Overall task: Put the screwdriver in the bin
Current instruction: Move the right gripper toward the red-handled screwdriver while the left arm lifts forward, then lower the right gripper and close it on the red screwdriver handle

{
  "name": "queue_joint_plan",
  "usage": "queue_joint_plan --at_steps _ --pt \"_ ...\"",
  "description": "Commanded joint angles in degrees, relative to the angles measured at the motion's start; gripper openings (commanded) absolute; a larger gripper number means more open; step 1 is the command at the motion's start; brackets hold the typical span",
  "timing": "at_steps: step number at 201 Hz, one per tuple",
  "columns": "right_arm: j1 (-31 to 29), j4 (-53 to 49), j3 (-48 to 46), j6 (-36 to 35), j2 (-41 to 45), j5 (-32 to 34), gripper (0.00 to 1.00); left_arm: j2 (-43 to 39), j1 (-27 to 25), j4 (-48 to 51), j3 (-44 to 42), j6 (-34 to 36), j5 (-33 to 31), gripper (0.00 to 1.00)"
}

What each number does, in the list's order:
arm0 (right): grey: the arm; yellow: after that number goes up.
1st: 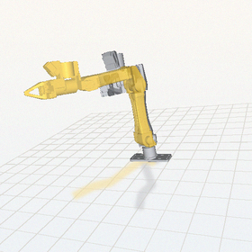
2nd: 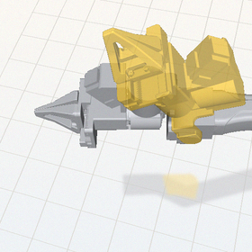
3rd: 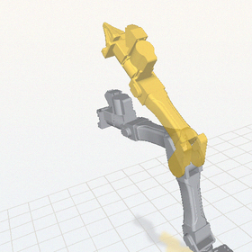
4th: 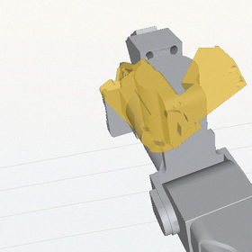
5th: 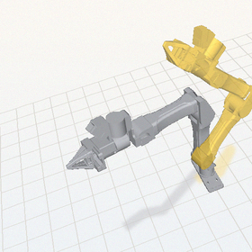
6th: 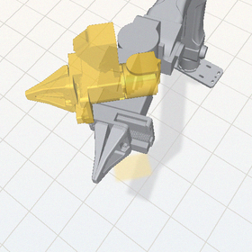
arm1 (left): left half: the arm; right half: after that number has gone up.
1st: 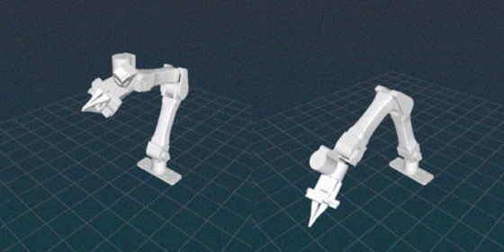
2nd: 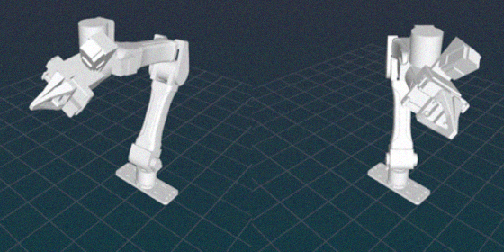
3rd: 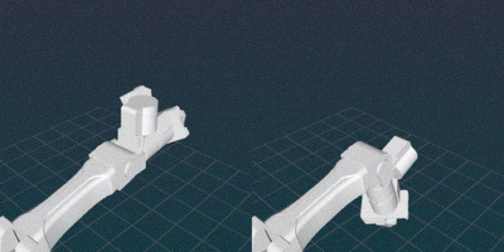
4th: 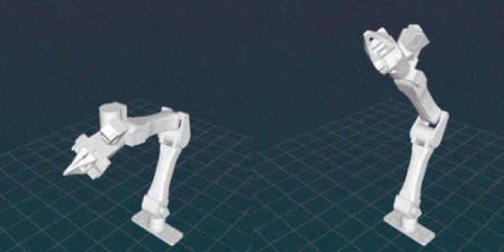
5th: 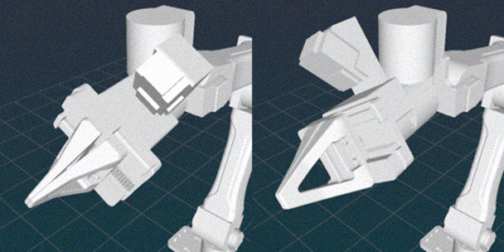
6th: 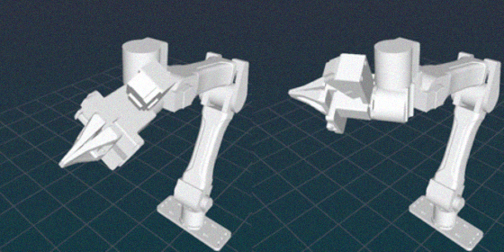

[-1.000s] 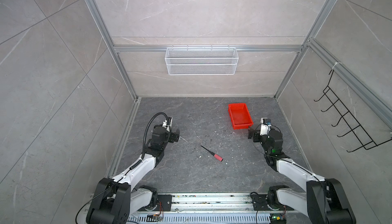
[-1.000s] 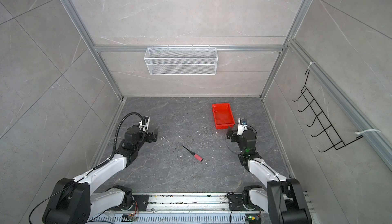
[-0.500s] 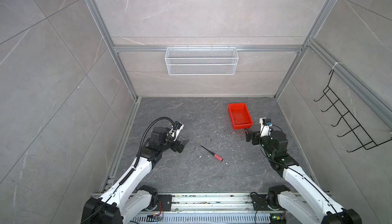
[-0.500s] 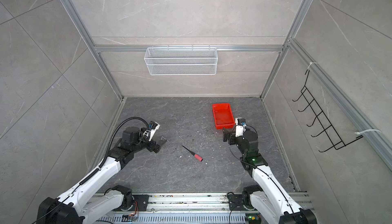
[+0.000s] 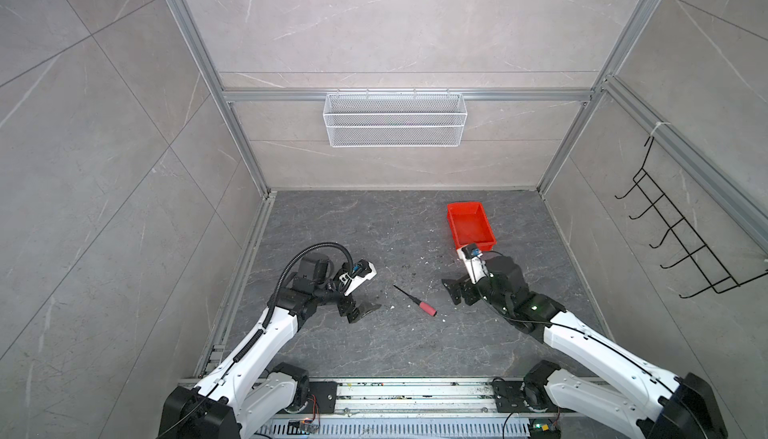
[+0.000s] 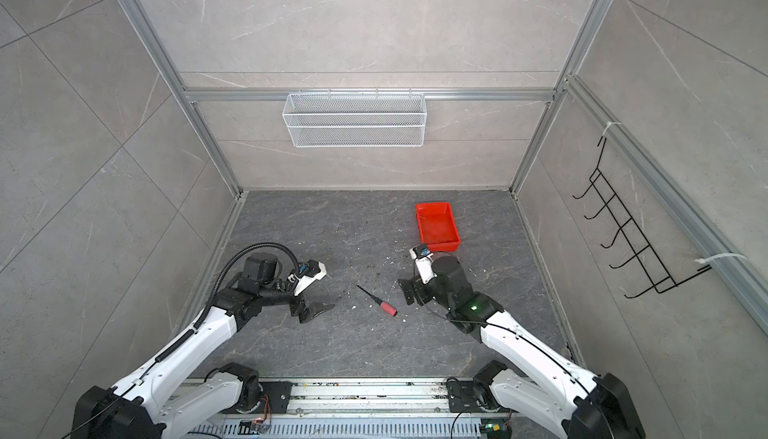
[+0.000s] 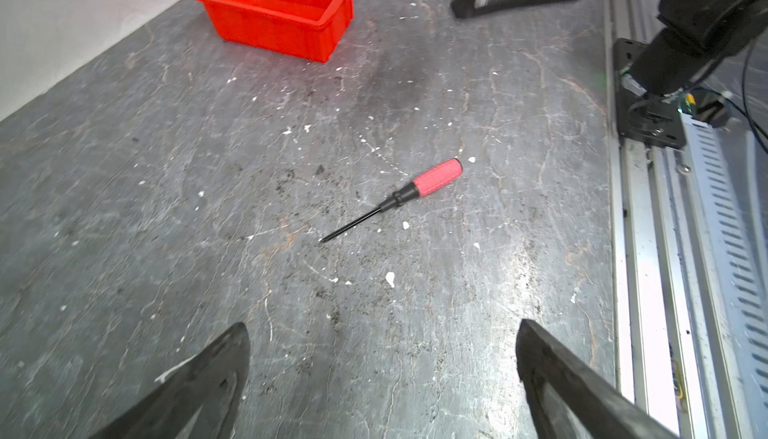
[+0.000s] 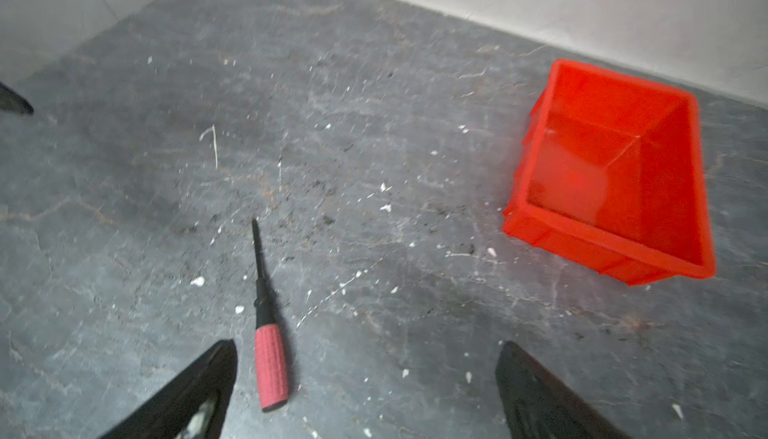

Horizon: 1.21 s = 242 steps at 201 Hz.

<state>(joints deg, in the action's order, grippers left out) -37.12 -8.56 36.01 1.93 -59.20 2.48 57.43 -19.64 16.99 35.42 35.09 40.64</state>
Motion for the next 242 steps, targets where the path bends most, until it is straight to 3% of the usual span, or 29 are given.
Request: queue_joint_plan --at_steps 1,37,79,168,207,242 --pt "-6.9 -6.1 3.8 1.3 -5.9 8.3 0.99 0.1 -0.2 1.1 -0.8 4.7 4.5 1.0" --pt "-14.0 -8.2 9.6 2.2 -17.4 11.6 0.99 -0.2 -0.3 2.0 -1.3 6.5 5.0 1.0" --pt "-14.2 -10.7 12.8 5.4 -26.3 6.6 0.99 -0.3 -0.4 2.8 -1.5 6.9 5.2 1.0" --pt "-14.1 -14.9 15.6 9.8 -33.8 8.3 0.99 -0.2 -0.6 3.0 -1.6 6.6 5.8 1.0" --pt "-14.1 -14.8 16.2 9.8 -35.7 8.4 0.88 0.0 -0.5 2.8 -1.4 6.0 5.5 1.0" --pt "-14.0 -15.0 16.6 9.8 -37.1 7.7 0.61 0.1 -0.6 2.9 -1.4 6.0 5.4 1.0"
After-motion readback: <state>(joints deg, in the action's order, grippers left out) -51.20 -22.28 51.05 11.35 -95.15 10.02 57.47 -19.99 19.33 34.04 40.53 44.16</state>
